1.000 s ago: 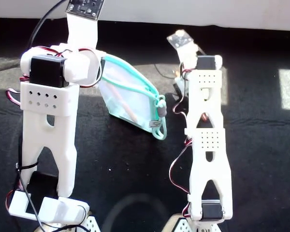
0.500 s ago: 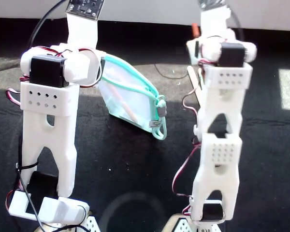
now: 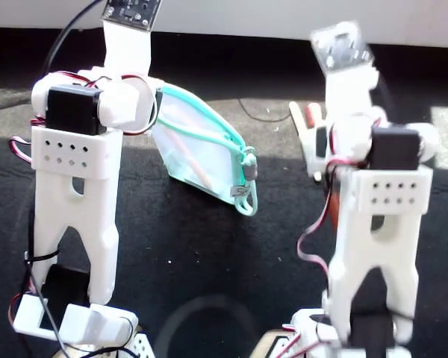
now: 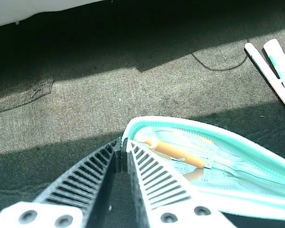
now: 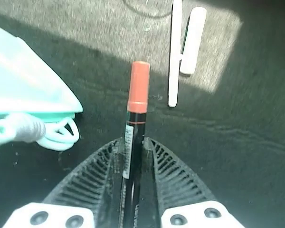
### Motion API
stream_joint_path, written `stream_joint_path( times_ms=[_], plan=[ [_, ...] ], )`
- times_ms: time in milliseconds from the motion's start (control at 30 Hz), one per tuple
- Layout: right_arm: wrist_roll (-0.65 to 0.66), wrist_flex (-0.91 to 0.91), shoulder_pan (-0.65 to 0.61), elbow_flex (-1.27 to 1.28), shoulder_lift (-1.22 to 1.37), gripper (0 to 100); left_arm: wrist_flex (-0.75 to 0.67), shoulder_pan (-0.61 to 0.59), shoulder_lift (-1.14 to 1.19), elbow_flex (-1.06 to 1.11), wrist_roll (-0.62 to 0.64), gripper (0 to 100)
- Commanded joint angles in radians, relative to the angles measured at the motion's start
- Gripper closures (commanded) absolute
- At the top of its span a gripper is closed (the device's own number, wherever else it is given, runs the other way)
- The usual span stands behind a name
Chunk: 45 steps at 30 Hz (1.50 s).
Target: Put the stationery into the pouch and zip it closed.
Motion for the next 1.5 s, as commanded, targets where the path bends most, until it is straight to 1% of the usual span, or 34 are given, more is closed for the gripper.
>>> stream_joint_path(
  times_ms=[0, 133, 233, 333, 400, 533, 567, 600, 700, 733, 767, 900, 967, 1100, 1167, 1233, 1333, 1467],
  plan=[
    [-0.011, -0.214, 0.012, 0.441, -0.143, 99.1, 0.031, 0.013, 0.051, 0.056, 0.006, 99],
    [-0.006, -0.484, 0.010, 0.825, -0.216, 99.1, 0.048, 0.012, 0.048, 0.056, 0.008, 99],
    [-0.006, -0.674, 0.013, 1.040, -0.226, 99.1, 0.054, 0.008, 0.044, 0.056, 0.008, 99],
    [-0.006, -0.802, 0.013, 1.161, -0.226, 99.1, 0.057, 0.010, 0.044, 0.054, 0.008, 99],
    [-0.006, -0.837, 0.013, 1.204, -0.226, 99.1, 0.057, 0.012, 0.044, 0.054, 0.008, 99],
    [-0.005, -0.820, 0.013, 1.233, -0.225, 98.1, 0.054, 0.012, 0.050, 0.054, 0.008, 99],
    [-0.005, -0.802, 0.013, 1.233, -0.225, 96.2, 0.052, 0.012, 0.050, 0.054, 0.008, 99],
    [-0.005, -0.776, 0.012, 1.230, -0.225, 92.6, 0.052, 0.012, 0.051, 0.054, 0.008, 99],
    [-0.005, -0.730, 0.008, 1.219, -0.225, 77.6, 0.052, 0.012, 0.051, 0.051, 0.008, 99],
    [-0.006, -0.720, 0.008, 1.207, -0.225, 73.6, 0.051, 0.012, 0.051, 0.051, 0.008, 99],
    [-0.008, -0.710, 0.008, 1.196, -0.225, 71.7, 0.051, 0.012, 0.051, 0.050, 0.006, 99],
    [-0.009, -0.638, 0.007, 1.098, -0.217, 73.5, 0.051, 0.012, 0.051, 0.050, 0.006, 99],
    [-0.009, -0.584, 0.004, 1.018, -0.171, 74.5, 0.051, 0.012, 0.051, 0.050, 0.006, 99],
    [-0.011, -0.466, -0.041, 0.825, 0.039, 79.3, 0.051, 0.012, 0.050, 0.050, 0.006, 99],
    [-0.015, -0.400, -0.065, 0.722, 0.153, 79.9, 0.054, 0.012, 0.050, 0.050, 0.006, 99],
    [-0.058, -0.349, -0.082, 0.633, 0.246, 79.9, 0.055, 0.012, 0.050, 0.051, 0.006, 99],
    [-0.084, -0.340, -0.104, 0.561, 0.334, 79.9, 0.057, 0.012, 0.050, 0.054, 0.006, 99],
    [-0.089, -0.414, -0.116, 0.559, 0.390, 80.1, 0.057, 0.007, 0.050, 0.054, 0.006, 99]
  ],
)
